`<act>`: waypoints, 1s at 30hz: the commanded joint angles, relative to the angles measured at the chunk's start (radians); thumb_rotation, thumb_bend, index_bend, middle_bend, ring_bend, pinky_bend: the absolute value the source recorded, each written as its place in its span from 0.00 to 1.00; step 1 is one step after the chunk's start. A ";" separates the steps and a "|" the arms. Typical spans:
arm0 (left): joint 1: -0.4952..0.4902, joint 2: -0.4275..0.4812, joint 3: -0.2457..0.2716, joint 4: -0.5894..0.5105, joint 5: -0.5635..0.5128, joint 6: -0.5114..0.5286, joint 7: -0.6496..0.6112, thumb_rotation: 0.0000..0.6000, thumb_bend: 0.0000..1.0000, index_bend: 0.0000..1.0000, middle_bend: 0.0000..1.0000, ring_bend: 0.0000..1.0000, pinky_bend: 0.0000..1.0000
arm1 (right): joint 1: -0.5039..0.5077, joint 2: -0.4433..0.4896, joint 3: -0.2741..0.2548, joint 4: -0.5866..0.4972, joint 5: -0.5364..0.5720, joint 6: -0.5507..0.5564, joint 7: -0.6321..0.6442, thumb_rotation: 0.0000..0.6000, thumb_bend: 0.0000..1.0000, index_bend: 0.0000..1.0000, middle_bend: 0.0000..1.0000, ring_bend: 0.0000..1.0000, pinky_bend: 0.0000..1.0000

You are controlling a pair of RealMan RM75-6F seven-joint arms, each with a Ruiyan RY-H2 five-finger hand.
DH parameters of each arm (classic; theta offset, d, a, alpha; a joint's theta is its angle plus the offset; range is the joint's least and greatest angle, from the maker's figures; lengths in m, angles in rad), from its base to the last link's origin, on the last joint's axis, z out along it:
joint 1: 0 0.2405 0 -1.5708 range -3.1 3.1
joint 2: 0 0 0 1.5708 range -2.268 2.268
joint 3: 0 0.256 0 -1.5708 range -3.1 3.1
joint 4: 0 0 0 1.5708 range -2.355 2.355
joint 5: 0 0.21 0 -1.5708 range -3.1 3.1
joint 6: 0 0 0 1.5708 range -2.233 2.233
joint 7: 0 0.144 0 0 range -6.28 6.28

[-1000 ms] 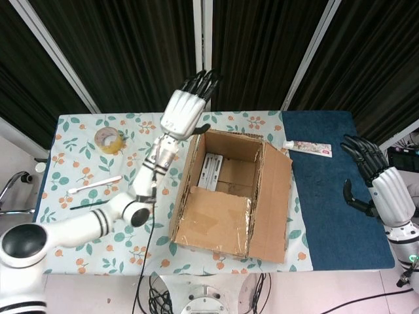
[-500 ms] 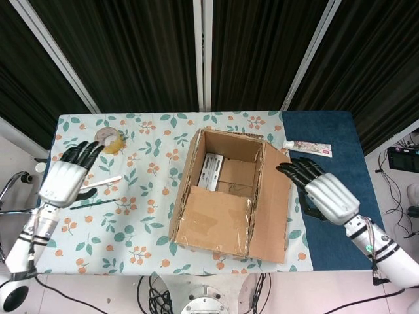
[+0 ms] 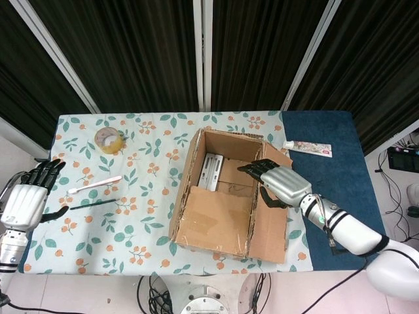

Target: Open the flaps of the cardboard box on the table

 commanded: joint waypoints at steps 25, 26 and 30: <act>0.065 0.000 -0.018 0.028 0.074 0.006 -0.062 1.00 0.16 0.05 0.07 0.06 0.18 | 0.214 -0.245 -0.062 0.142 0.266 -0.173 0.034 1.00 0.78 0.00 0.12 0.00 0.00; 0.067 0.000 -0.018 0.030 0.075 0.006 -0.064 1.00 0.16 0.05 0.07 0.06 0.18 | 0.216 -0.249 -0.062 0.142 0.268 -0.178 0.039 1.00 0.78 0.00 0.12 0.00 0.00; 0.074 0.000 -0.020 0.037 0.077 0.004 -0.071 1.00 0.15 0.05 0.07 0.06 0.18 | 0.218 -0.255 -0.054 0.137 0.263 -0.185 0.058 1.00 0.78 0.00 0.13 0.00 0.00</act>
